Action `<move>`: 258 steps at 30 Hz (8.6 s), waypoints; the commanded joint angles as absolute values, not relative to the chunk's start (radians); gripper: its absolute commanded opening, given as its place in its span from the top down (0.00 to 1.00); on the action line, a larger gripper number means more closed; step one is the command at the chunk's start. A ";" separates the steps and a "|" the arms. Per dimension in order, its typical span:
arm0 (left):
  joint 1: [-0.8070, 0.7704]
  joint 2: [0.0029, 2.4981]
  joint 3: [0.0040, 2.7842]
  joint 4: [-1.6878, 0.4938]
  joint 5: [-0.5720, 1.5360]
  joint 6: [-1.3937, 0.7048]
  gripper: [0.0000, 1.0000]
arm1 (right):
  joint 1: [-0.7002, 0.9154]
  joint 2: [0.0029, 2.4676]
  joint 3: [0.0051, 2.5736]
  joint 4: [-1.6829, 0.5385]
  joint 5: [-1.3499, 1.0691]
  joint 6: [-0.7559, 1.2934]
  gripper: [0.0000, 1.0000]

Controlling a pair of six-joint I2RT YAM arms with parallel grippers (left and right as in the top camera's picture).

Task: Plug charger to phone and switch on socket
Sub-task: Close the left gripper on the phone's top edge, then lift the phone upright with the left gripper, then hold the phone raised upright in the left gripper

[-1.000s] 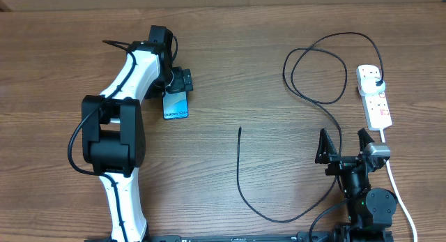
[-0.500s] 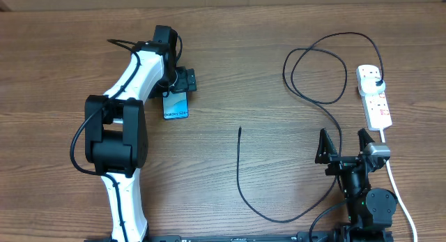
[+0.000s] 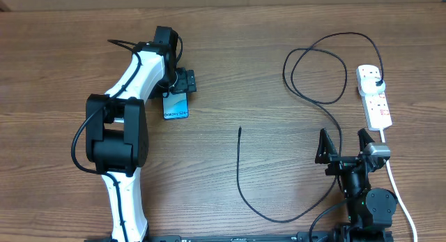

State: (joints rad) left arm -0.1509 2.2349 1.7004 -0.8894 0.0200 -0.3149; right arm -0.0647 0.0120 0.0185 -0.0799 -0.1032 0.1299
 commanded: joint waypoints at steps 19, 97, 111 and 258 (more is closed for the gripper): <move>-0.157 2.283 1.690 -0.918 -0.012 -0.318 0.00 | -0.061 0.003 0.008 -0.077 -0.094 0.127 0.00; -0.184 2.283 1.691 -0.892 -0.052 -0.292 0.00 | -0.061 0.003 0.008 -0.077 -0.094 0.127 0.00; -0.184 2.283 1.691 -0.893 -0.052 -0.292 0.05 | -0.061 0.003 0.008 -0.077 -0.094 0.127 0.00; -0.136 2.281 1.980 -0.852 1.351 -1.052 0.96 | -0.061 0.003 0.008 -0.077 -0.094 0.127 0.00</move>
